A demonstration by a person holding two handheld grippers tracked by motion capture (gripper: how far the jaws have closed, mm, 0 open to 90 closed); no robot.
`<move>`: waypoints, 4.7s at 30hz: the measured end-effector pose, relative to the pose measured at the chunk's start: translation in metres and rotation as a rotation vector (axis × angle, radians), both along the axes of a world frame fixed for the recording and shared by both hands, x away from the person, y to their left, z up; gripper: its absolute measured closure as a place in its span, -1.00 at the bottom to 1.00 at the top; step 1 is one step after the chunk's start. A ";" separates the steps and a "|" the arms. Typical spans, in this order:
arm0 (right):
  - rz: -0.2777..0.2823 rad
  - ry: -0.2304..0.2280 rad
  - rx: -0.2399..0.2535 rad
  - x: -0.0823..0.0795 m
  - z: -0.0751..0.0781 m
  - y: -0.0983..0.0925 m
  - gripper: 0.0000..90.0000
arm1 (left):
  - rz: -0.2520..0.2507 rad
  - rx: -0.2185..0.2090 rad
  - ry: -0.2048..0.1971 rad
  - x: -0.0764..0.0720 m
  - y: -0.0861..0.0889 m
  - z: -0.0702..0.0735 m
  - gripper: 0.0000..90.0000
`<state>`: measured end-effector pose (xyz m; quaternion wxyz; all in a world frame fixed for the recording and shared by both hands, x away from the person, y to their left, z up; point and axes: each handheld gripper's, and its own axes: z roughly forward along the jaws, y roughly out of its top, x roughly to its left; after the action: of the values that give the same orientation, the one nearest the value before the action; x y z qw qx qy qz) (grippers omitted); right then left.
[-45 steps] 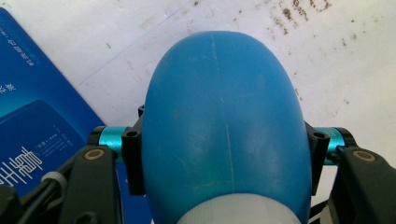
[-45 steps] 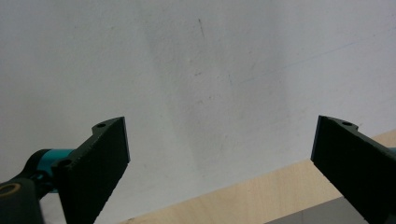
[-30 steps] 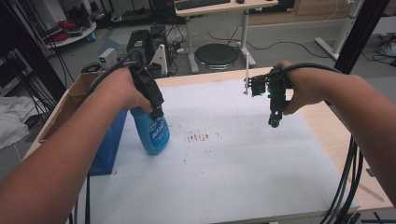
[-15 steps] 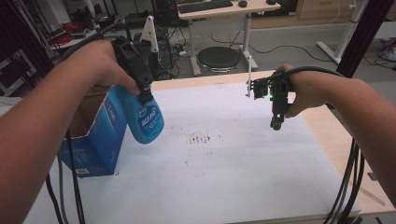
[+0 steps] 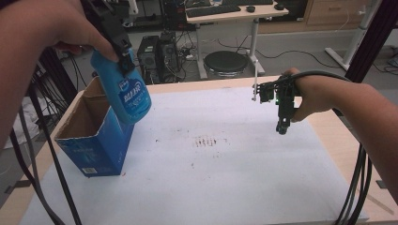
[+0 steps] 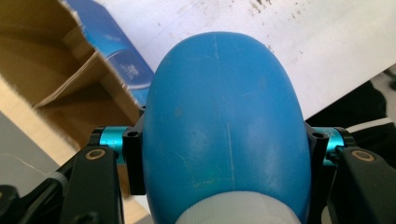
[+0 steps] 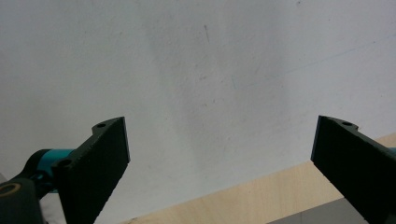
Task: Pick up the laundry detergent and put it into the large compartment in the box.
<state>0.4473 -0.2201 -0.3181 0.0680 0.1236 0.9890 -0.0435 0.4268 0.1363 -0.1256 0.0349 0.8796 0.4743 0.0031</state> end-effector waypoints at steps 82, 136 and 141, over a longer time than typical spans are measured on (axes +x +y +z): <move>-0.008 0.024 -0.026 0.002 -0.013 0.006 -0.93 | -0.241 0.135 0.093 0.027 0.106 -0.154 -0.15; -0.006 0.022 -0.010 -0.002 -0.015 0.001 -0.93 | -0.359 0.097 0.051 0.014 0.109 -0.125 -0.42; -0.014 0.019 -0.006 -0.003 -0.013 0.001 -0.92 | -0.356 0.097 0.039 0.010 0.108 -0.110 -0.46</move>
<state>0.4443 -0.2188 -0.3307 0.0585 0.1299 0.9886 -0.0483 0.4372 0.2440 -0.2361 -0.0168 0.9502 0.3113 0.0028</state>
